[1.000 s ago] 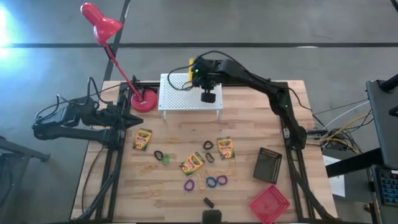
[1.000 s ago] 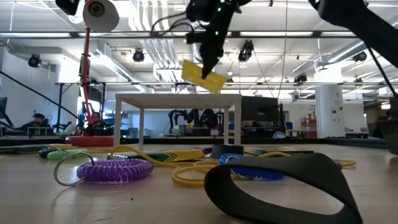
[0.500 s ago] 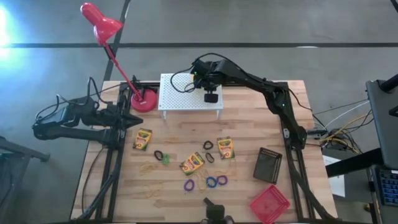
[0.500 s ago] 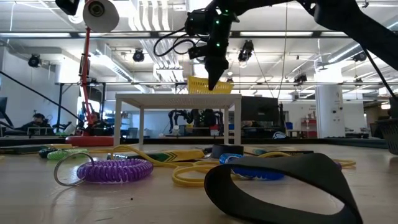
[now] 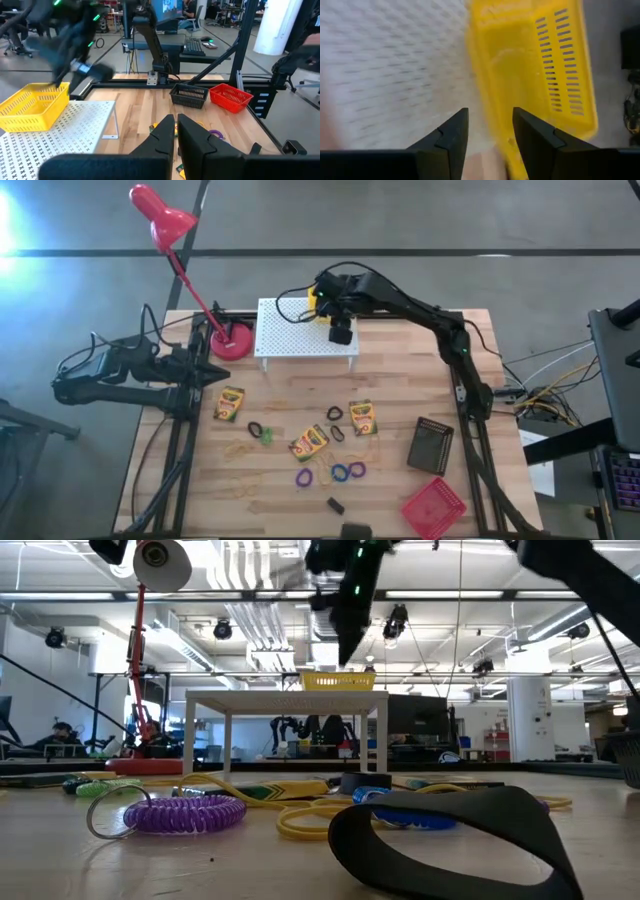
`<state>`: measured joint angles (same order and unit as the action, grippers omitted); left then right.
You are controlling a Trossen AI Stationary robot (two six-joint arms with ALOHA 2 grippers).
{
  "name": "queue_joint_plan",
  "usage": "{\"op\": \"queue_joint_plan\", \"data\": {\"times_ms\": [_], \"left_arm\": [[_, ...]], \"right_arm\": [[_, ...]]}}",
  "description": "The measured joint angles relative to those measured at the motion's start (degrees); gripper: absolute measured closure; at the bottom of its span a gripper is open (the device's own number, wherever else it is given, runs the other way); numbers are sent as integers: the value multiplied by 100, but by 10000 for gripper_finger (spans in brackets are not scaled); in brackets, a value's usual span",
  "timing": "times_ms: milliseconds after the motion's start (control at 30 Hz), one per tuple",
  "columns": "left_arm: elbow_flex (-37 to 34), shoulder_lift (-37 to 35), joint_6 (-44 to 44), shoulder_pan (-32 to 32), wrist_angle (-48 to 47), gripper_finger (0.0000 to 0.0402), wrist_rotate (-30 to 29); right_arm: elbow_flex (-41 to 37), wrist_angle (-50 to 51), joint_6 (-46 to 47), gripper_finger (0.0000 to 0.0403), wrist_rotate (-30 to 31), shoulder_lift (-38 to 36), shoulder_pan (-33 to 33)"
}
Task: Pick & Place Office Desk Supplies
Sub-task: Put the black bin on the shelf
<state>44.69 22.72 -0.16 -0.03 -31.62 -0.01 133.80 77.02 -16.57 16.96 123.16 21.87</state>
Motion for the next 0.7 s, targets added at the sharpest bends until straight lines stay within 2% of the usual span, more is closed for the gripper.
{"op": "queue_joint_plan", "data": {"times_ms": [100, 167, 233, 367, 500, 600, 700], "left_arm": [[0, 0, 0, 0, 0, 374, 2], [0, 0, 2, -2, 0, 374, 2], [0, 0, 2, -2, -2, 374, 0], [0, 0, 4, -1, -2, 374, 2], [0, 0, 20, -1, -4, 374, 2], [0, 0, 20, -2, -4, 374, 2], [-1, 0, 20, -2, -4, 374, 2]], "right_arm": [[-76, 442, 410, 259, -481, -442, -308], [-418, 681, 851, 265, -957, -812, -548], [-1073, 622, 1352, 270, -1209, -1300, -852], [-2792, 214, 2789, 280, -1069, -2369, -1712], [-4413, -158, 5180, 287, -790, -3262, -2675], [-5398, -230, 7596, 291, -1006, -3756, -3334], [-6281, -340, 9567, 283, -1234, -4130, -3949]]}}
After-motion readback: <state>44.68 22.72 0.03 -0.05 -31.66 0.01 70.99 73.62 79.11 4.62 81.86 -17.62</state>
